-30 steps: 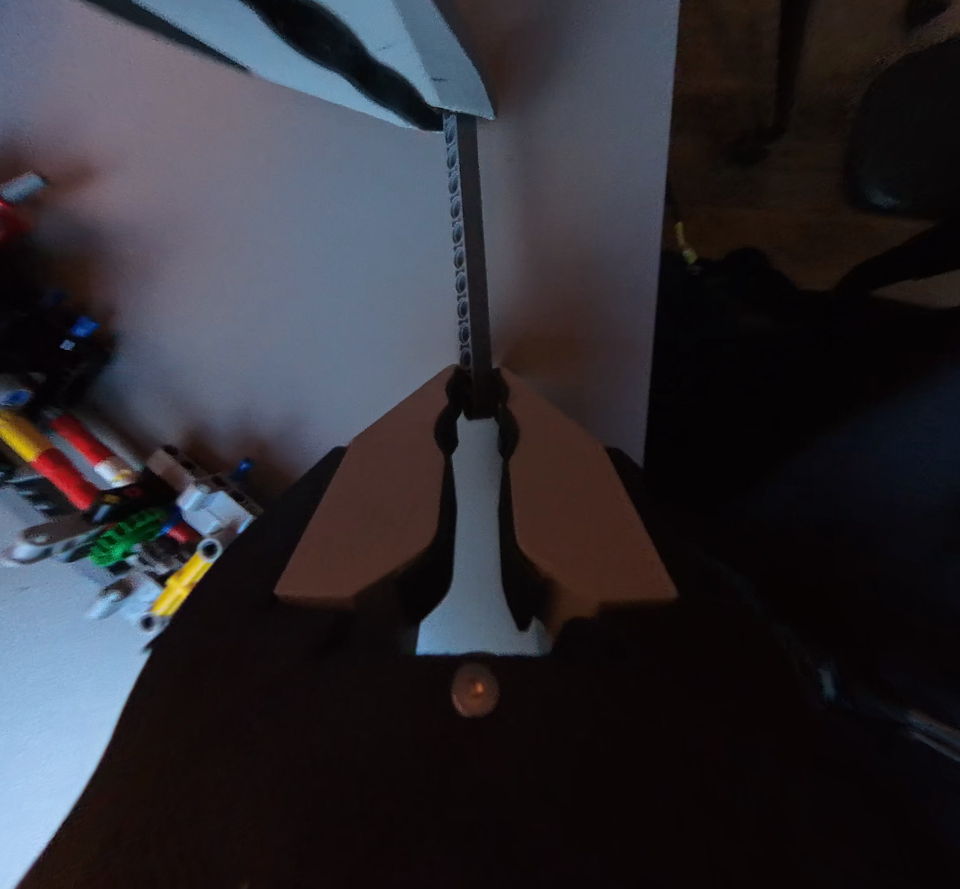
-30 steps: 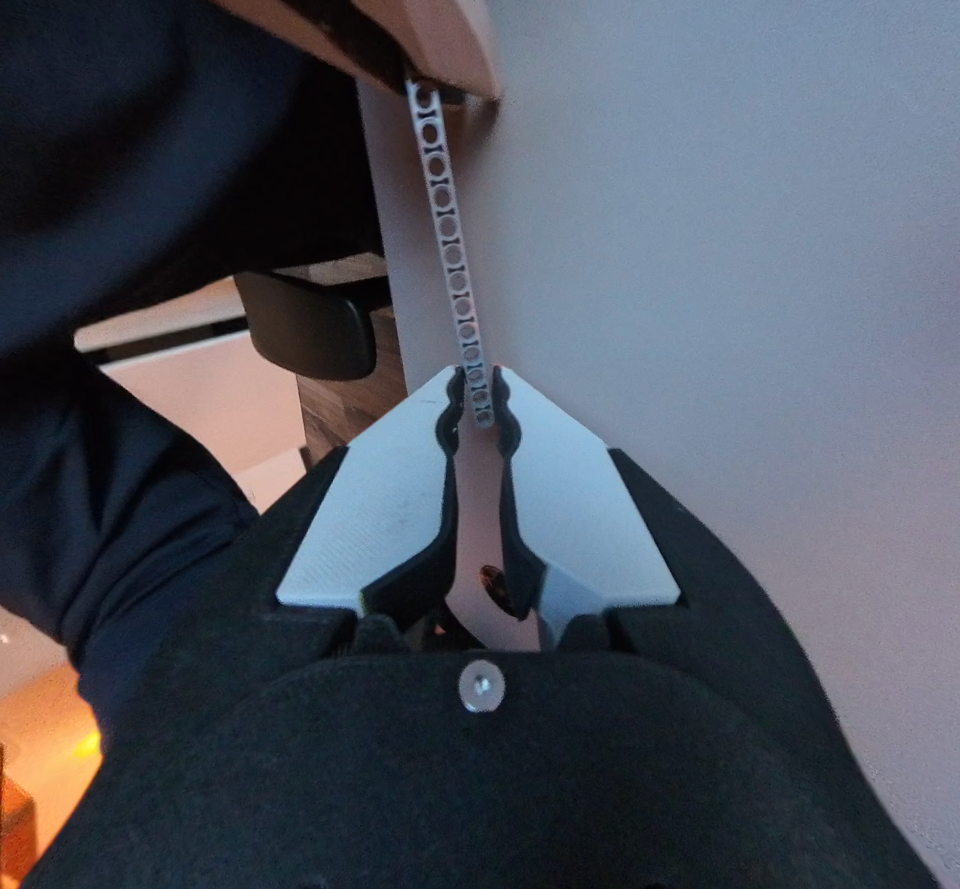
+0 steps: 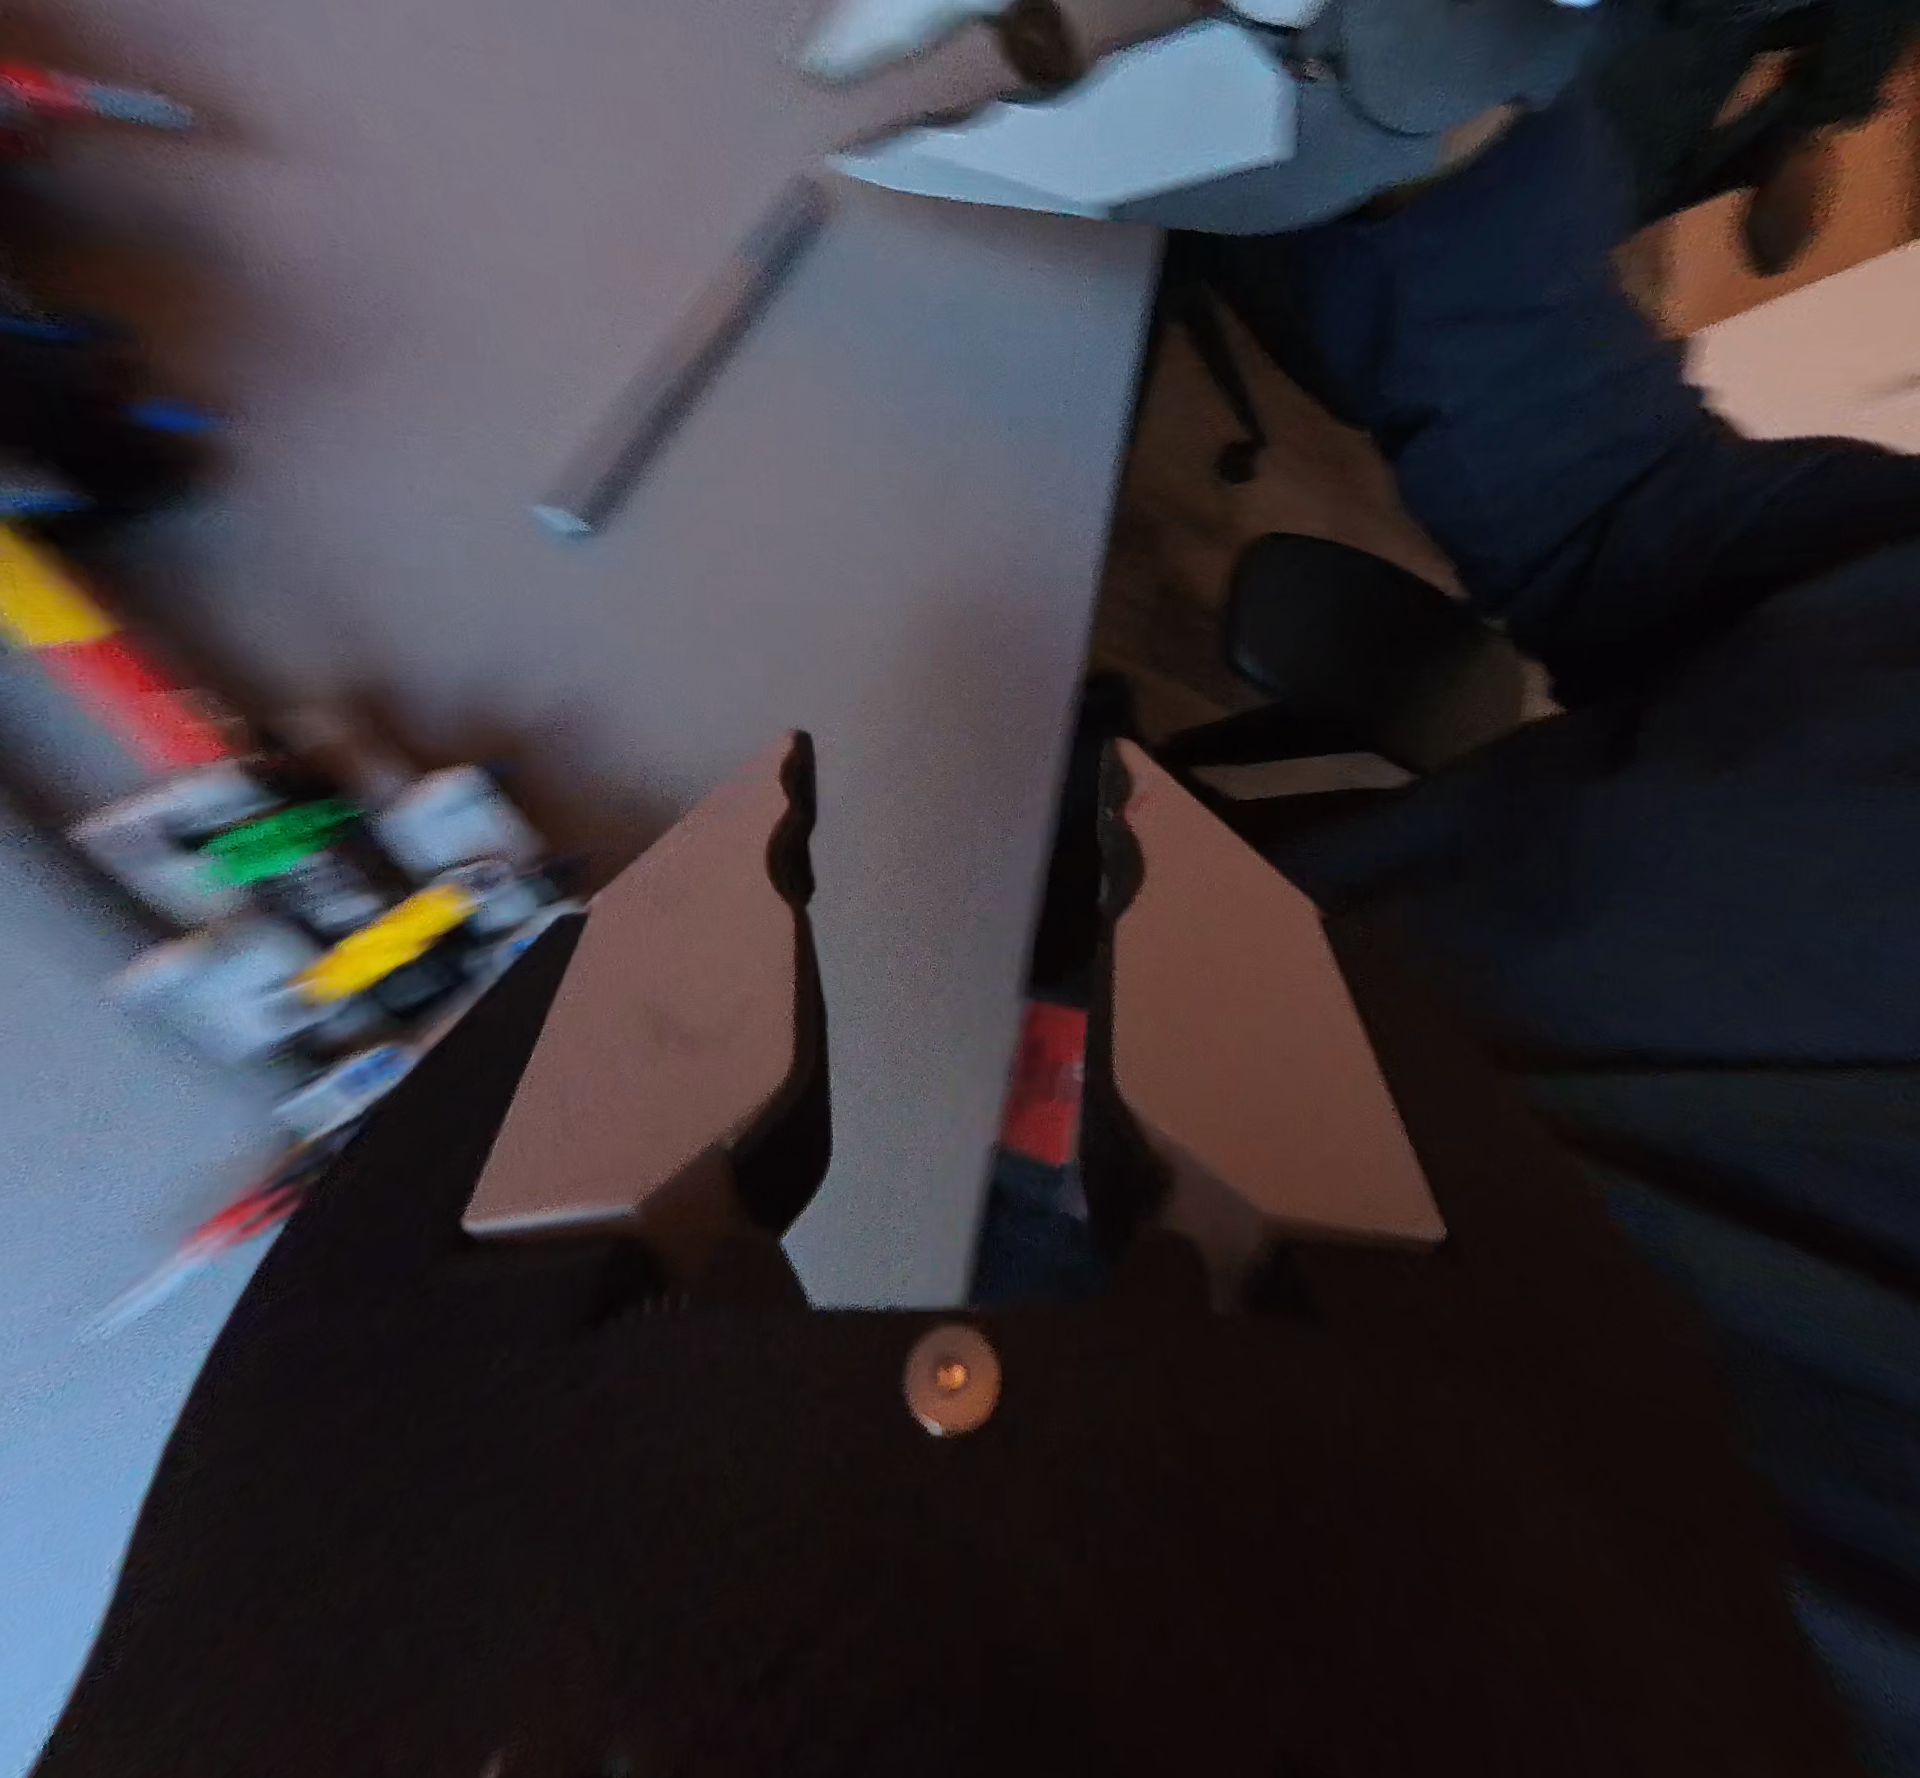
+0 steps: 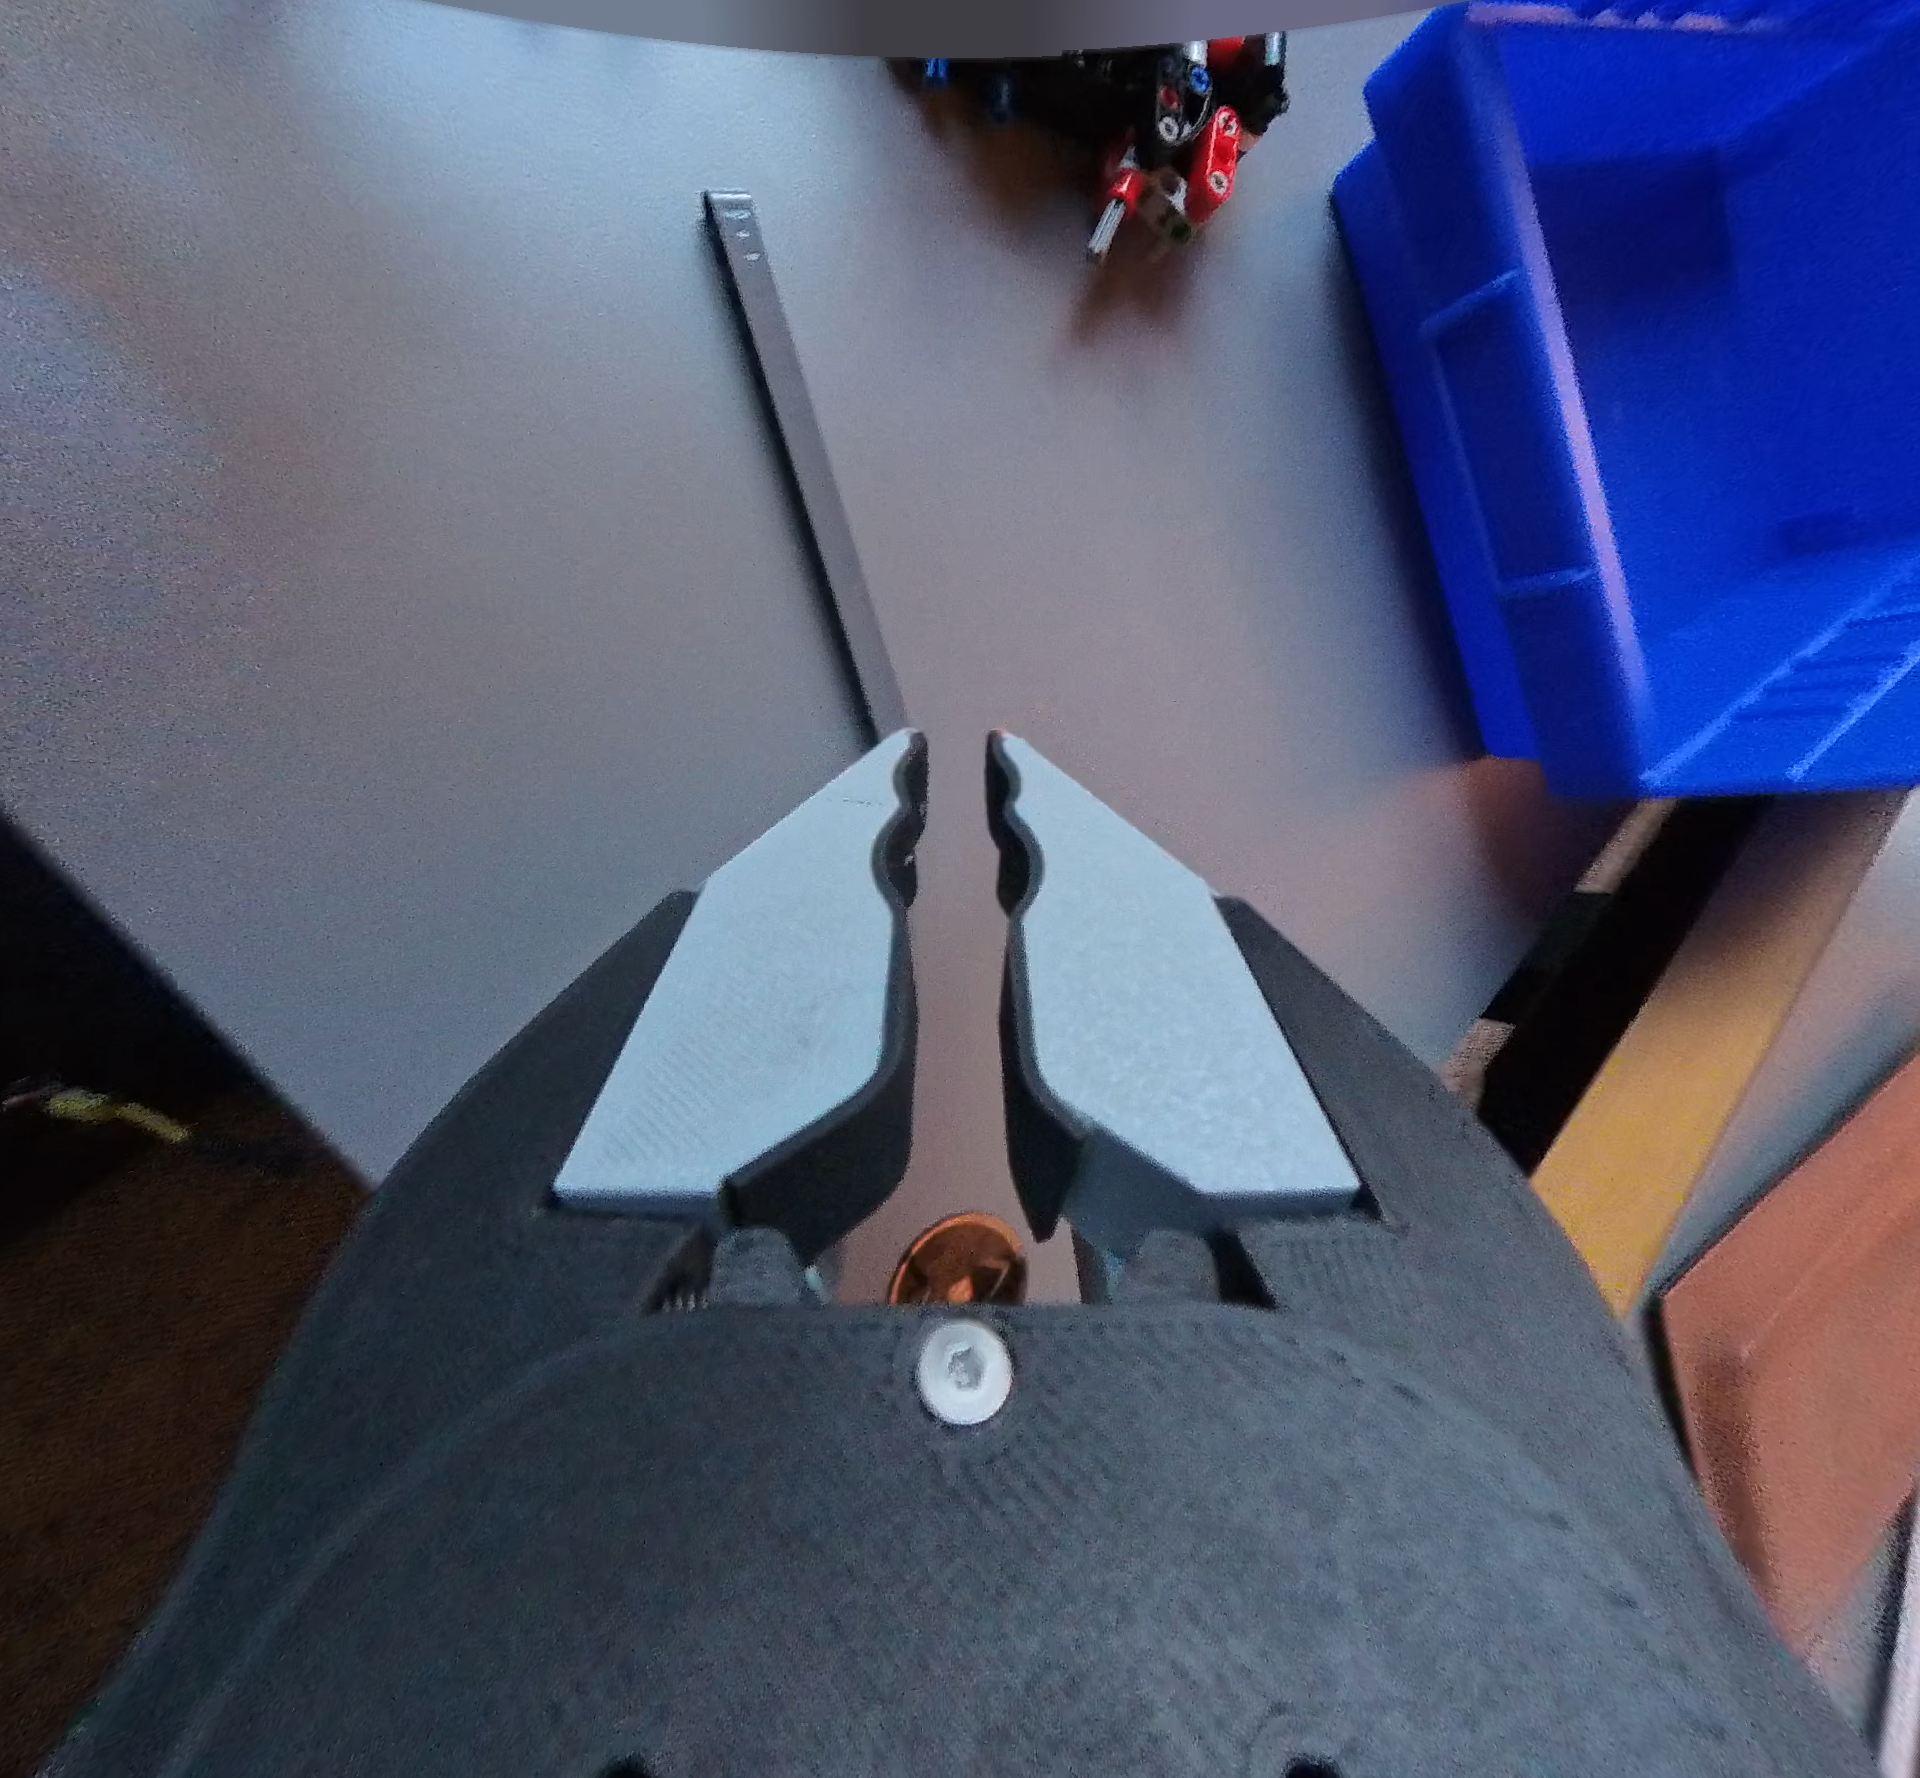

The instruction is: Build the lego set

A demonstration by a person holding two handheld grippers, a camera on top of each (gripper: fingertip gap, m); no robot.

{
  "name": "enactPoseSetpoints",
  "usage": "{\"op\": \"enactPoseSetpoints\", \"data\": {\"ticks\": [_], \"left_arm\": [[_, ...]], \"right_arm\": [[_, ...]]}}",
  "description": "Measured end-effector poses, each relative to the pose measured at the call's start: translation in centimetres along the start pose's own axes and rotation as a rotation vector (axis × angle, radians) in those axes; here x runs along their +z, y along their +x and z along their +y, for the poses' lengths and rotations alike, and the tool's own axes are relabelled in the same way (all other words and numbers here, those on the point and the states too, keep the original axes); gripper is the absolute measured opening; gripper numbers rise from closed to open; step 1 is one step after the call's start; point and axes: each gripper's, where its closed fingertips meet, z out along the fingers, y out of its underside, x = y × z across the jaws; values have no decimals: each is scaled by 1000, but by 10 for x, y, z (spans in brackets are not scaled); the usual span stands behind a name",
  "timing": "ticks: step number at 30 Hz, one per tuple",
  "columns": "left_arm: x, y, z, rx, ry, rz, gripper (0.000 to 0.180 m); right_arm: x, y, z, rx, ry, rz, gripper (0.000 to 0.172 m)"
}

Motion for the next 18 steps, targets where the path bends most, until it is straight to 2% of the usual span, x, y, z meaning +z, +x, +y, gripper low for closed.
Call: {"op": "enactPoseSetpoints", "data": {"ticks": [3,5,7,9,11,16,18], "left_arm": [[-42,-61,-10,2,4,-205,53],[-58,-93,-16,-6,10,-249,49],[-61,-121,-21,2,9,-254,43],[-55,-141,-22,92,2,-230,29],[-50,-164,-14,103,-31,-260,29],[-31,-158,4,80,-66,-181,26],[-23,-154,5,58,-61,-181,15]], "right_arm": [[-12,-19,7,45,10,-98,0],[-9,-21,17,50,-33,-104,0],[0,-19,25,64,-74,-105,0],[9,-17,22,84,-72,-123,0],[17,-10,19,95,-64,-100,0],[36,15,11,130,-60,-33,0],[47,21,1,166,-30,-31,0]]}}
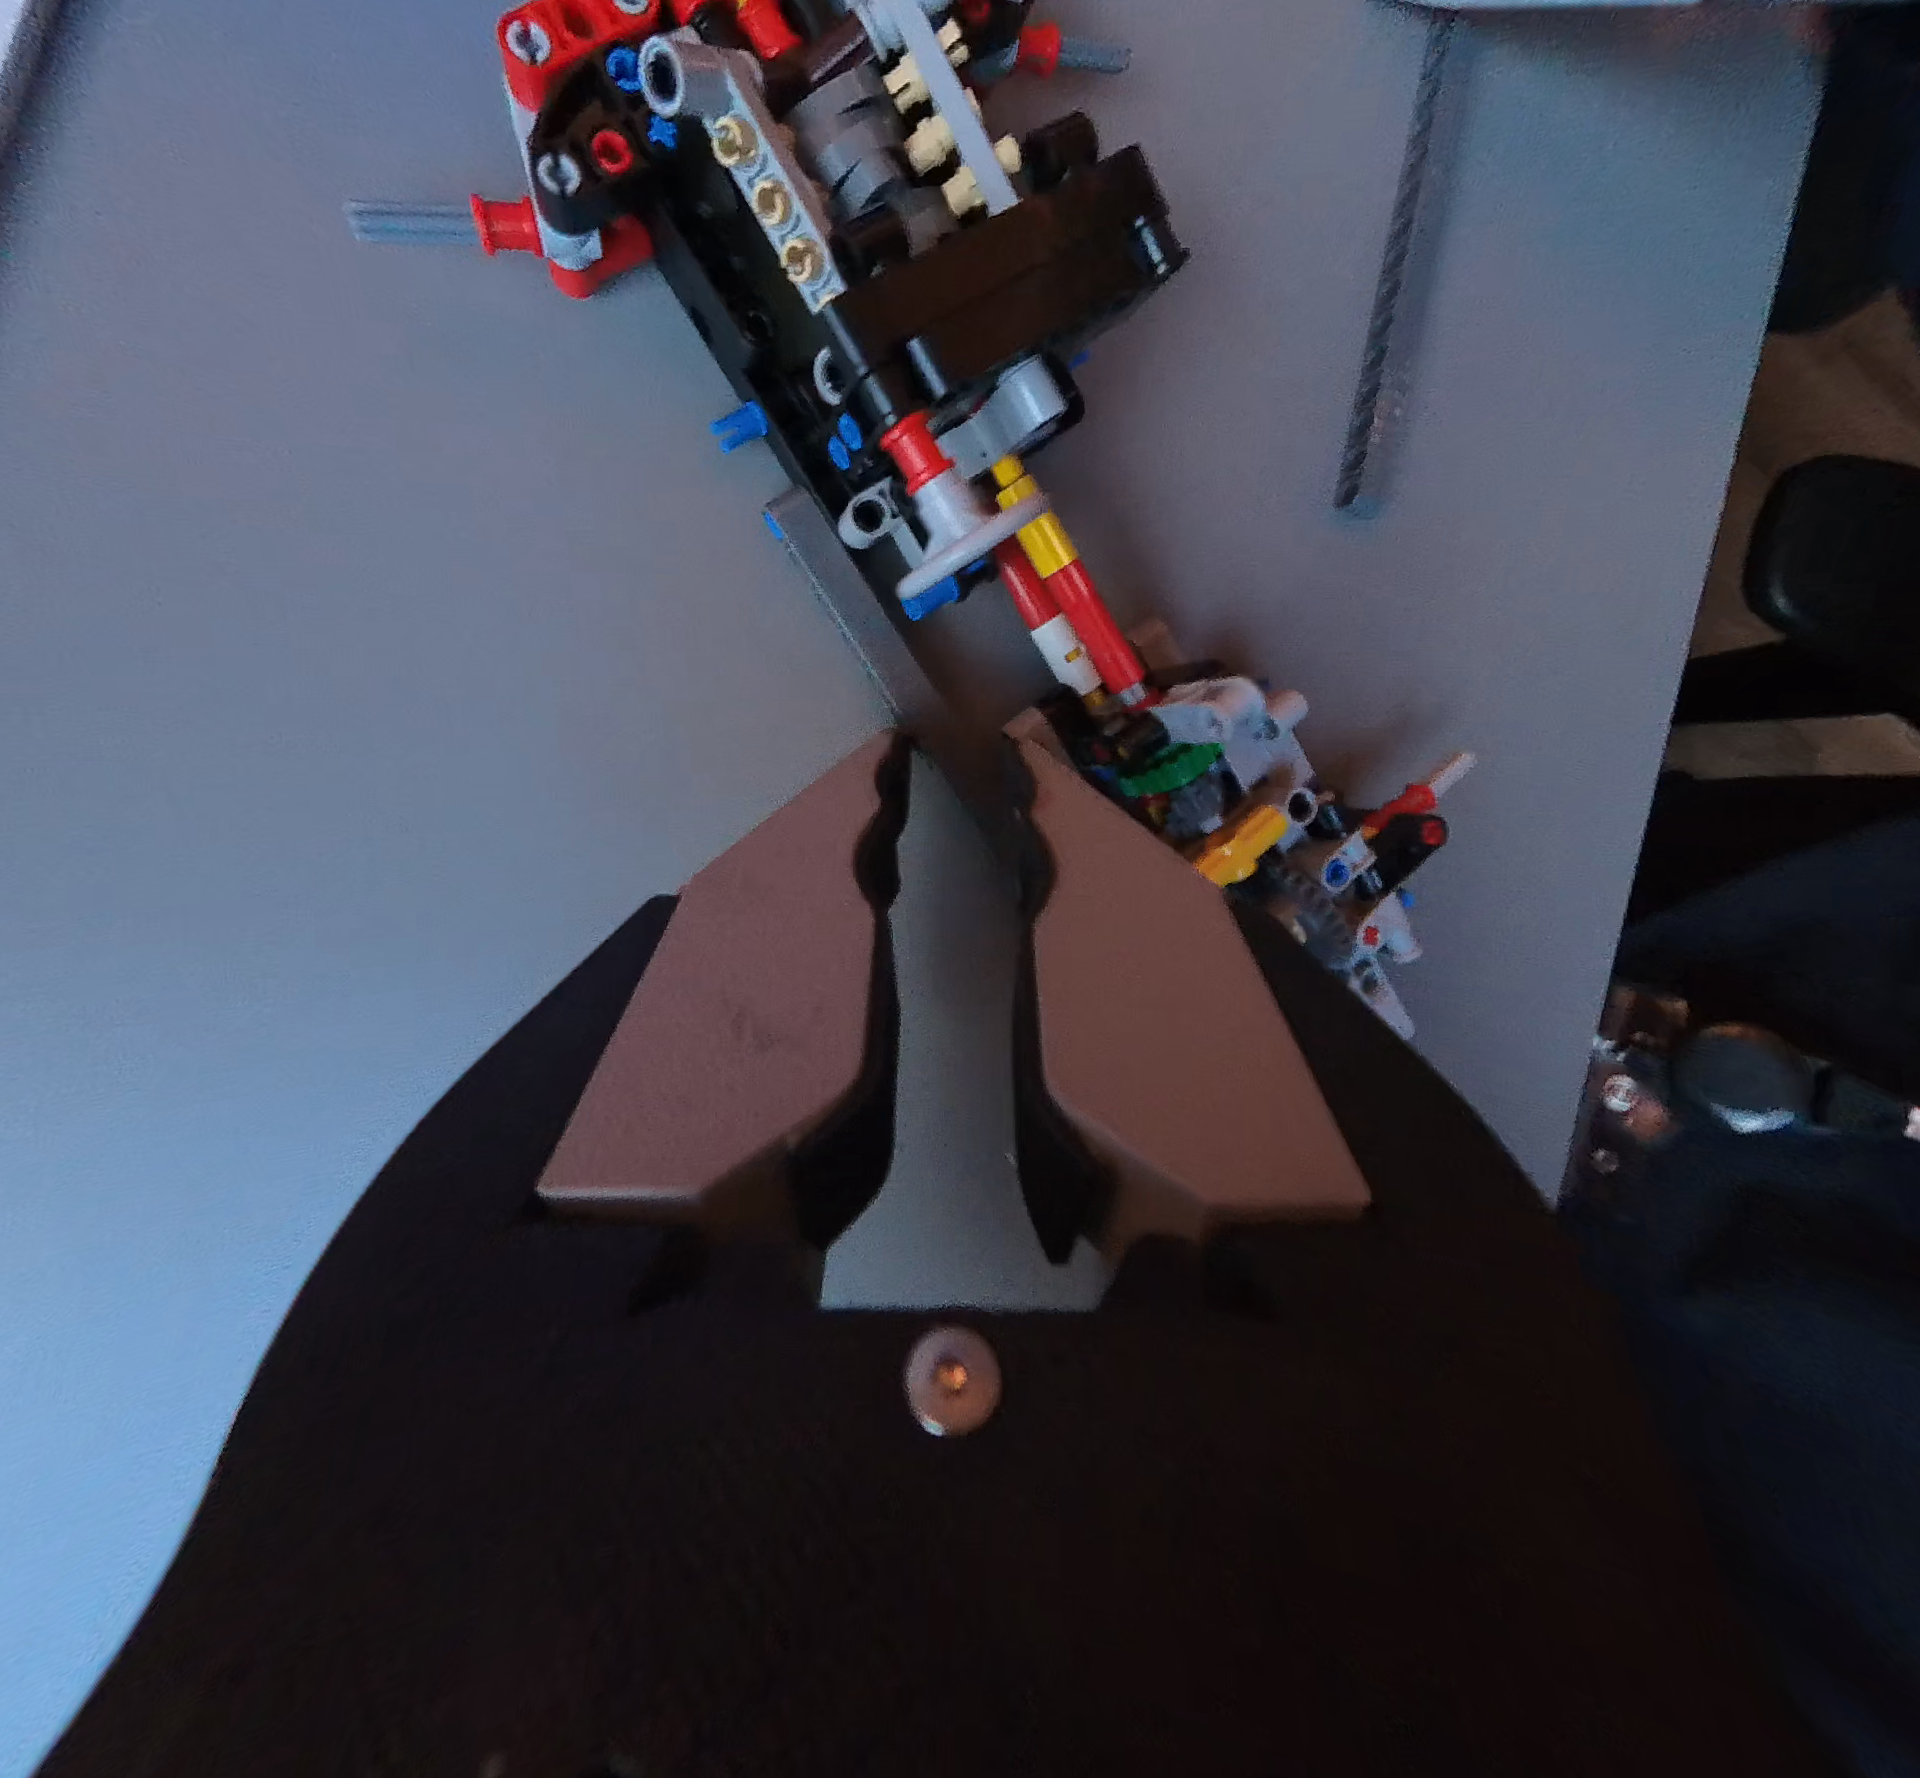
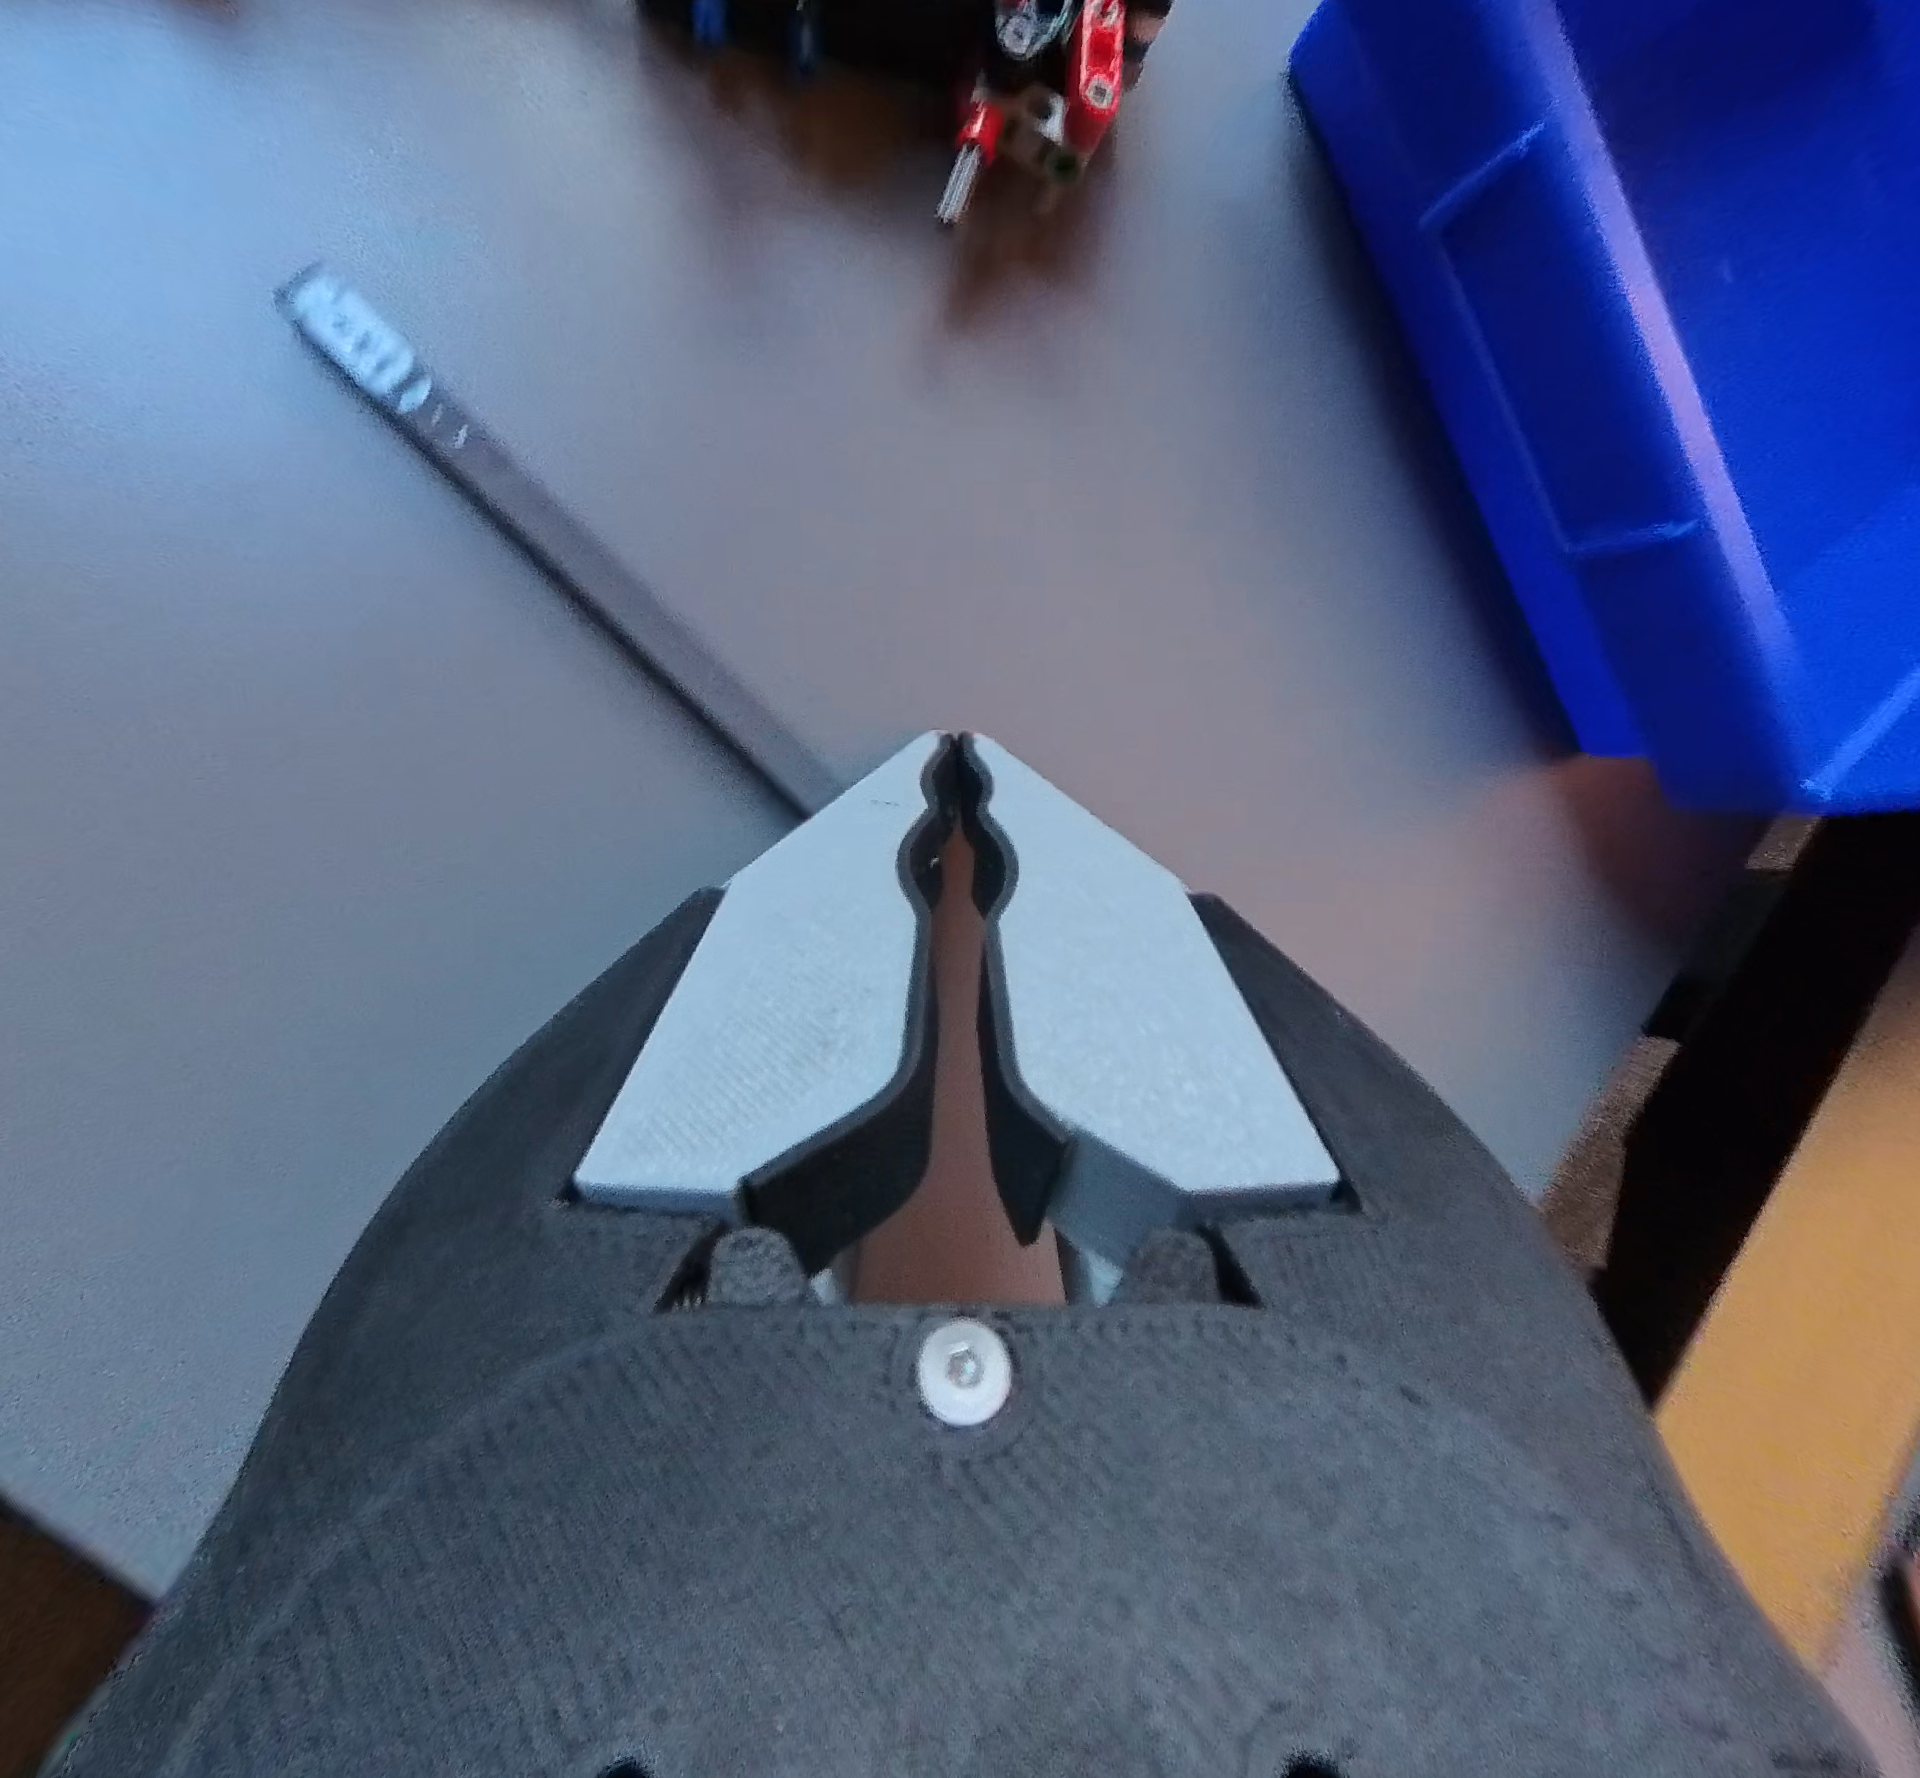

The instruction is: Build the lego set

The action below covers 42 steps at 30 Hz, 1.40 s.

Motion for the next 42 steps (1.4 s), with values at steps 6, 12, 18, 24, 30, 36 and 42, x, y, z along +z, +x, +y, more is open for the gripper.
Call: {"op": "enactPoseSetpoints", "data": {"ticks": [6,12,18,24,30,36,42], "left_arm": [[15,42,-10,-149,95,167,31],[7,38,1,-120,139,156,29],[-5,7,-8,-153,224,126,30],[3,19,-5,-157,254,176,24],[10,31,-9,-169,281,223,23],[15,40,-10,-157,276,234,24],[19,44,-12,-126,278,198,23]], "right_arm": [[20,15,-33,164,109,-4,0],[-27,-1,-21,169,129,-106,1],[-26,-23,24,152,-69,-161,0],[1,8,9,174,-64,-74,0],[11,22,-11,300,-59,-51,0],[-7,-21,-23,616,20,-198,15],[5,-22,-26,650,1,-134,34]]}}
